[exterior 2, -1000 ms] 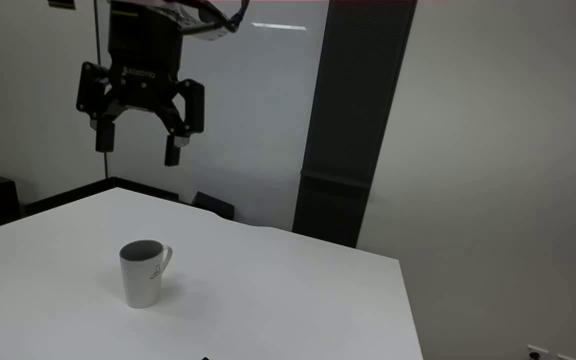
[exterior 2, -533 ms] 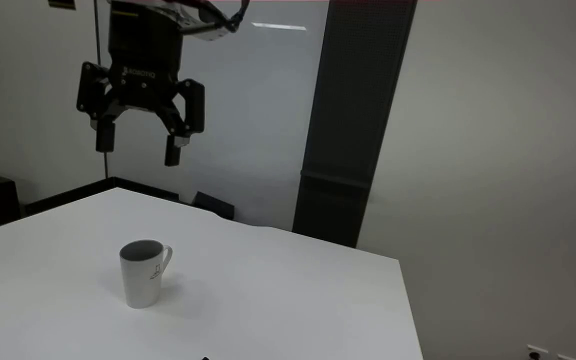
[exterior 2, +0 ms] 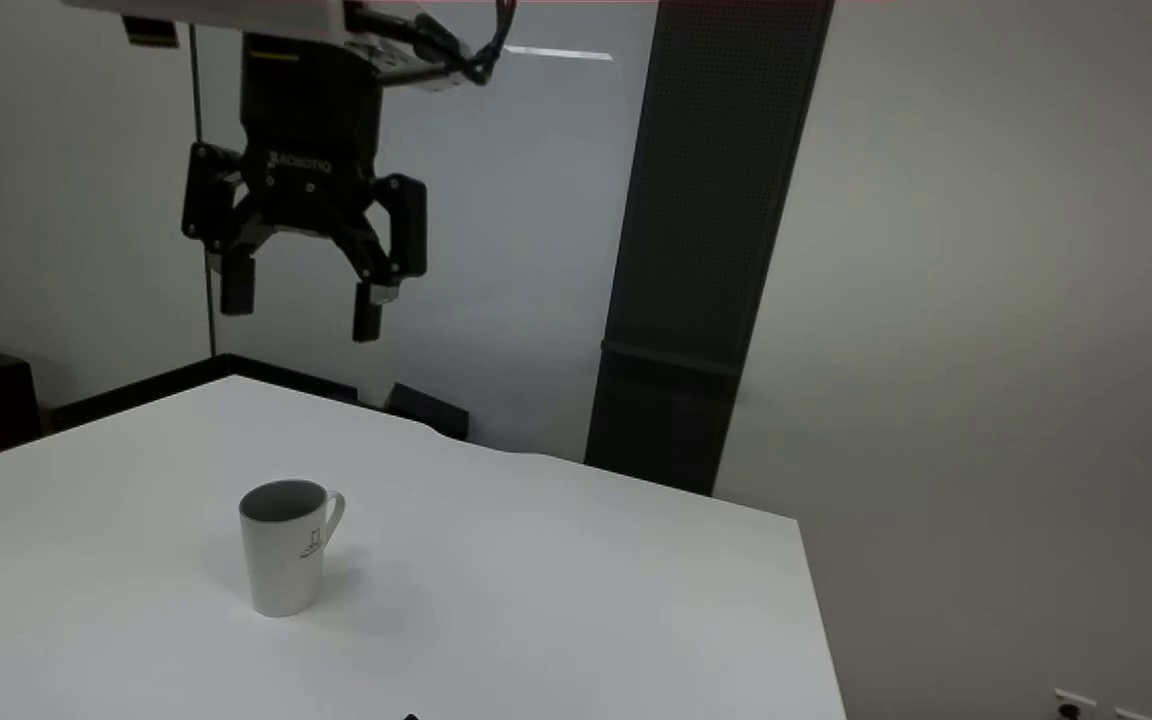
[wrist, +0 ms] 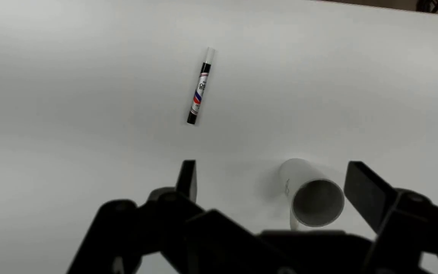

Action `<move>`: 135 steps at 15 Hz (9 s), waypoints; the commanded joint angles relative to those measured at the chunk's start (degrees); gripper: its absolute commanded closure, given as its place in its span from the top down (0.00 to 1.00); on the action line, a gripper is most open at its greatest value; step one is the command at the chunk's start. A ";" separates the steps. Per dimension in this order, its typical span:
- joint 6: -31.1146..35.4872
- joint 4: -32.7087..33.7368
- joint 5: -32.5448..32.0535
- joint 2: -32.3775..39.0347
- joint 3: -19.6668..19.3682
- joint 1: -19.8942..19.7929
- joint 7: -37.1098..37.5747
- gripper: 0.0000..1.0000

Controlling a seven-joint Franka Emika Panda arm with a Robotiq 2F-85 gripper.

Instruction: Put the pen in the mug

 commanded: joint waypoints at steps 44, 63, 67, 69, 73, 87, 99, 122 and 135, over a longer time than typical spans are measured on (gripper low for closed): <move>58.37 -25.11 11.01 29.22 2.41 -10.76 0.93 1.00; 66.07 -24.36 7.58 36.10 5.35 -13.97 -1.93 1.00; 67.04 -24.32 8.19 36.27 7.71 -15.94 -1.83 1.00; 66.53 -24.05 8.97 36.25 8.69 -16.82 -1.16 1.00; 66.61 -23.84 9.06 36.76 8.37 -16.62 0.49 1.00; 69.70 -23.24 8.90 39.28 11.10 -19.67 1.04 1.00; 71.50 -22.29 8.02 41.63 9.76 -18.58 2.60 0.42; 14.93 0.14 8.28 35.87 -4.53 -6.62 21.70 0.07; -23.32 22.20 29.01 44.78 -3.71 -12.86 25.38 0.07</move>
